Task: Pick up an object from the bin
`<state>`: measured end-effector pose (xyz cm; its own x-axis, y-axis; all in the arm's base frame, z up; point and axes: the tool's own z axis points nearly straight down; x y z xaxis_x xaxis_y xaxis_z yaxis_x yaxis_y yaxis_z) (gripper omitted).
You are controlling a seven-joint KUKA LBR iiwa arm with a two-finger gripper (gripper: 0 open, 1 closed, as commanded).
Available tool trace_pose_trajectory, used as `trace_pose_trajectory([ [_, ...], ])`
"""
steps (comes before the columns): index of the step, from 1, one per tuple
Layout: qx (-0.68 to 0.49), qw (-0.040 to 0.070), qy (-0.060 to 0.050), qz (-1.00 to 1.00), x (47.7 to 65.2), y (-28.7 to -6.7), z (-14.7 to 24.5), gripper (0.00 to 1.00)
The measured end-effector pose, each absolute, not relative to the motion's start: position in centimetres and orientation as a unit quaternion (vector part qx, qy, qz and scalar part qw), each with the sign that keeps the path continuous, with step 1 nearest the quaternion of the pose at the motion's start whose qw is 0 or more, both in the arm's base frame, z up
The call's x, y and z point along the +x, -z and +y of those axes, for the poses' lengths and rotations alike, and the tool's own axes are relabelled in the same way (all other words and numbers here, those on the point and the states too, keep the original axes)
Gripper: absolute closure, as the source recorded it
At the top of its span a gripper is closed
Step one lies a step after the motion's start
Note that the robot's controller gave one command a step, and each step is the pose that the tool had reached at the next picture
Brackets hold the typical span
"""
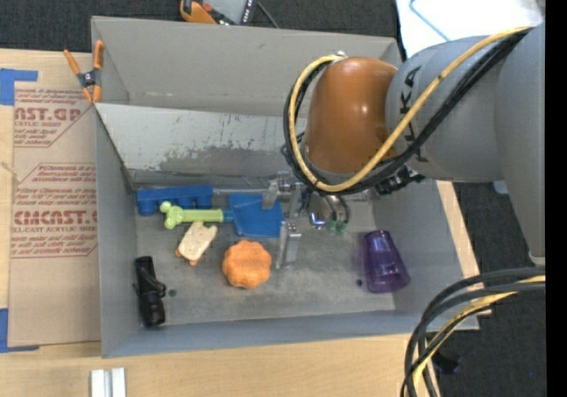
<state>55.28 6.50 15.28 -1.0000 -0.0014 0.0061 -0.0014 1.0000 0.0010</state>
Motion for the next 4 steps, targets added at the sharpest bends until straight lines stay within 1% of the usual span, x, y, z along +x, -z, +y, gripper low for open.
trace_pose_trajectory([
  [1,0.000,-0.001,0.001,-1.000,55.5,-15.7,6.5,0.00],
  [2,-0.019,0.001,0.001,-1.000,54.1,-7.4,9.9,0.00],
  [3,-0.109,0.013,0.003,-0.994,57.3,-7.1,8.5,0.00],
  [4,-0.128,0.000,0.002,-0.992,52.9,-7.0,11.3,0.00],
])
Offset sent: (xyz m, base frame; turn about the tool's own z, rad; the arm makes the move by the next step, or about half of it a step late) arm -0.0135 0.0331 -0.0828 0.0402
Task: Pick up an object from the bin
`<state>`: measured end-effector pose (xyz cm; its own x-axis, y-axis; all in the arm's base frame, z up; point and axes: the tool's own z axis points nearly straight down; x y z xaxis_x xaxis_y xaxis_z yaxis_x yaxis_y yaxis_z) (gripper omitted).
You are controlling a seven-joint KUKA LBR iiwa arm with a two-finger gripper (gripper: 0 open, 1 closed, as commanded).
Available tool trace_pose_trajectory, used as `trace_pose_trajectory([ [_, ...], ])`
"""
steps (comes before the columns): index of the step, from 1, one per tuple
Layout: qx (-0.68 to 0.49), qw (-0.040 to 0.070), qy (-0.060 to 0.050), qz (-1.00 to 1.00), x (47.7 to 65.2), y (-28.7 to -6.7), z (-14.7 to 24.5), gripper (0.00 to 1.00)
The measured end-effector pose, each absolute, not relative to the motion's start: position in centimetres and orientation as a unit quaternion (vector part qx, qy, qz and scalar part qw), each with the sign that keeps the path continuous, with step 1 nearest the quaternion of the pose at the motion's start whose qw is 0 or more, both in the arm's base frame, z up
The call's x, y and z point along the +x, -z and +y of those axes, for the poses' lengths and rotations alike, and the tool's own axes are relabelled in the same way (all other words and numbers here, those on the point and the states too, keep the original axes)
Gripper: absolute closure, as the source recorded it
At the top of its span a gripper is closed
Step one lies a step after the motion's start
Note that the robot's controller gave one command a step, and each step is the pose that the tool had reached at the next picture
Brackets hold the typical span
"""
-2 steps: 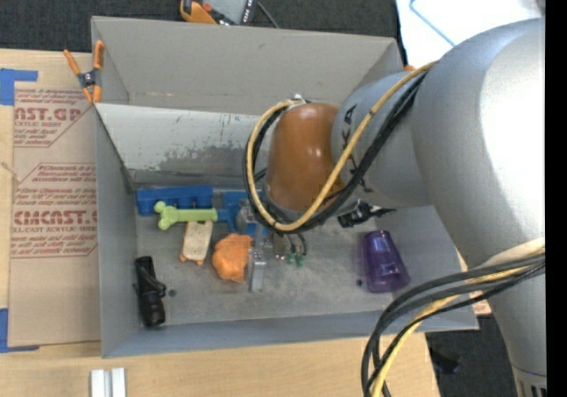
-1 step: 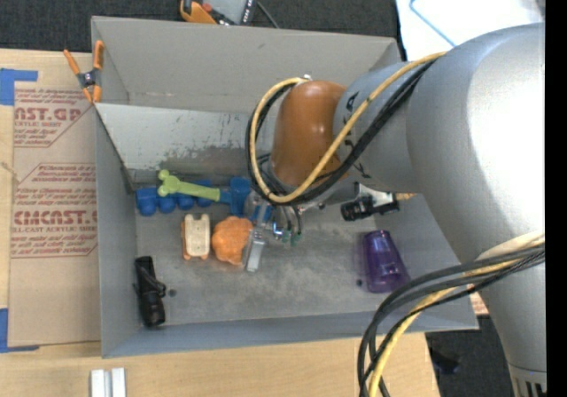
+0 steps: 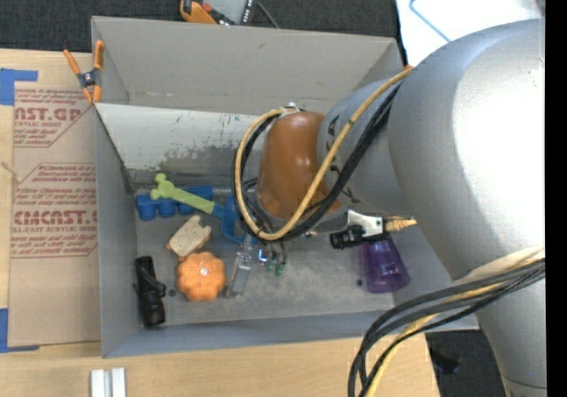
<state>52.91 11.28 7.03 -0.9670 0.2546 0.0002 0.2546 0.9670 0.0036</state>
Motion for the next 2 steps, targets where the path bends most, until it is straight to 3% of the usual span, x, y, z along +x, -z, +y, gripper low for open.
trace_pose_trajectory([
  [1,0.121,0.004,-0.003,0.993,55.7,-7.4,9.5,0.00],
  [2,0.124,0.001,-0.003,0.992,53.8,-7.1,10.9,1.00],
])
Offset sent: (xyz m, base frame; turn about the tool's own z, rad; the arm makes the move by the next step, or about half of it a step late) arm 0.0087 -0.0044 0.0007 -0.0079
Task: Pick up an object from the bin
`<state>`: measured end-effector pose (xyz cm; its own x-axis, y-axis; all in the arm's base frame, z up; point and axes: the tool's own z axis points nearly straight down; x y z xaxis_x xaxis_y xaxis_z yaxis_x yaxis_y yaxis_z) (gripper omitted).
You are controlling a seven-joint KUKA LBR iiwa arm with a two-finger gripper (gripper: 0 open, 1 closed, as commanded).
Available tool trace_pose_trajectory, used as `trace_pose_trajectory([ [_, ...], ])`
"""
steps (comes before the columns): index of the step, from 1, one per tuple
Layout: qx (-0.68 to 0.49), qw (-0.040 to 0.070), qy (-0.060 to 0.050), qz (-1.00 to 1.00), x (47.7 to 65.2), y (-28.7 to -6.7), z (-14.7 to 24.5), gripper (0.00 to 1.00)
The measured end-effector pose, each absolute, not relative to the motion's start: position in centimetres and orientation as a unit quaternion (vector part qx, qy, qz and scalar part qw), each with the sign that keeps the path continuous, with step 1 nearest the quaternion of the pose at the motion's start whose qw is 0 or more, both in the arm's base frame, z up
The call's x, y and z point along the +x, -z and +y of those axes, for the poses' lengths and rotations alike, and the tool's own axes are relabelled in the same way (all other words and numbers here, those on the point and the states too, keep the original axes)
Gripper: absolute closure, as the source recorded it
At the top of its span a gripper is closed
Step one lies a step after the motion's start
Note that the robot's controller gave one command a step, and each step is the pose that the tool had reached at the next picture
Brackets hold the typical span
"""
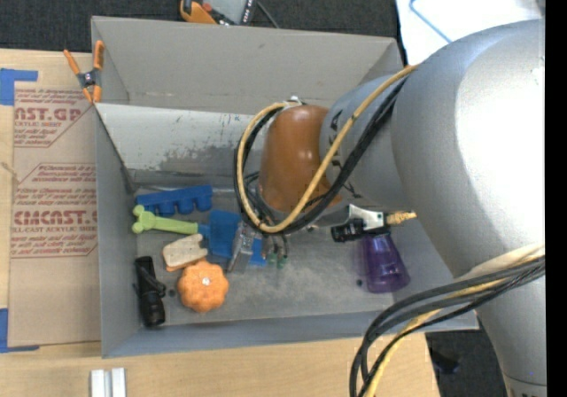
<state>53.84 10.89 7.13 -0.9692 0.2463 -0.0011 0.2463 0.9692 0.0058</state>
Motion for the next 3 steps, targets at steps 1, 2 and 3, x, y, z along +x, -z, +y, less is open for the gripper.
trace_pose_trajectory([
  [1,0.124,0.001,-0.003,0.992,53.8,-7.1,10.9,1.00],
  [2,0.124,-0.005,-0.001,0.992,53.5,-8.4,10.8,1.00],
  [3,0.124,0.000,-0.003,0.992,53.7,-11.8,10.9,1.00],
])
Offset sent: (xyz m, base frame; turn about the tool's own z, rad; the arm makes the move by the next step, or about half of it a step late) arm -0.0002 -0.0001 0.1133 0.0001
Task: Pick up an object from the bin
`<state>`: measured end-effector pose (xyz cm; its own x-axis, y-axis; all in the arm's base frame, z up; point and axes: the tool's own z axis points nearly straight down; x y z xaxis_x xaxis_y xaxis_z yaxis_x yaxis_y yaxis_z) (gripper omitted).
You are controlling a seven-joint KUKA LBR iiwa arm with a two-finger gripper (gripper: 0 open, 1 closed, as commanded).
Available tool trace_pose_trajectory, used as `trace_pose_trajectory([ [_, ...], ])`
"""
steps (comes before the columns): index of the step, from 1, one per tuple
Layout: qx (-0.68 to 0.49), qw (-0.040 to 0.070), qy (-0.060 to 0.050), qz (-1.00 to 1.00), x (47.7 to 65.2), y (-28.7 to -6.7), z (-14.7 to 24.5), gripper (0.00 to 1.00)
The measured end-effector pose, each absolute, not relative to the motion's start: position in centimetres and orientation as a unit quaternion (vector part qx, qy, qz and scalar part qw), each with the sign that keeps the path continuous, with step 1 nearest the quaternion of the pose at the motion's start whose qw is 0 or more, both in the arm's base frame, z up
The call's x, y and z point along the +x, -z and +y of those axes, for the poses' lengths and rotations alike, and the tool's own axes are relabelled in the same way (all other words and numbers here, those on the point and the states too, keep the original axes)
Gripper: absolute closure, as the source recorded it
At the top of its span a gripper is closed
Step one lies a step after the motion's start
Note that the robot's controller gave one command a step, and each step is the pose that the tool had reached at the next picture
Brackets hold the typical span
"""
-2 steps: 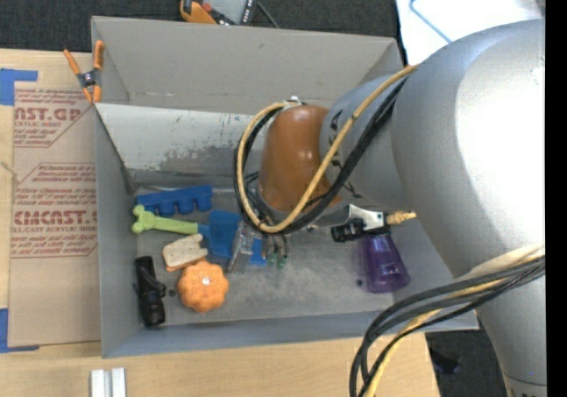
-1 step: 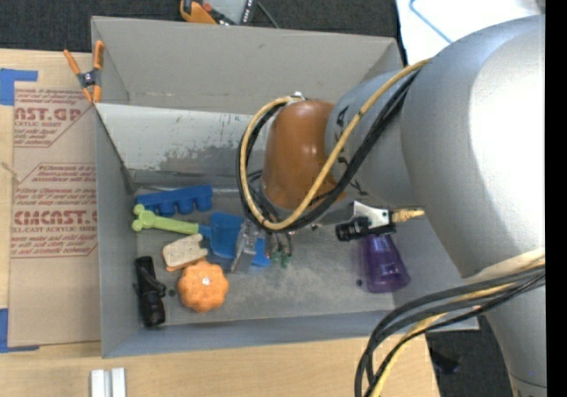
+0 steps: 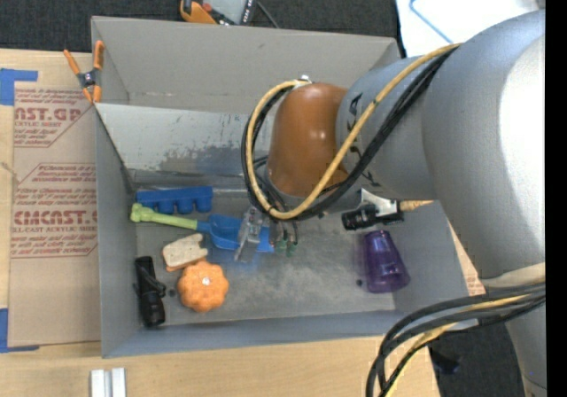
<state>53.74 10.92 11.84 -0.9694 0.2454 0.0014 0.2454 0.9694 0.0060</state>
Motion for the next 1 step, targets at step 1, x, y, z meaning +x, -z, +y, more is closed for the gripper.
trace_pose_trajectory([
  [1,-0.124,0.002,0.003,-0.992,53.65,-13.37,10.93,1.00],
])
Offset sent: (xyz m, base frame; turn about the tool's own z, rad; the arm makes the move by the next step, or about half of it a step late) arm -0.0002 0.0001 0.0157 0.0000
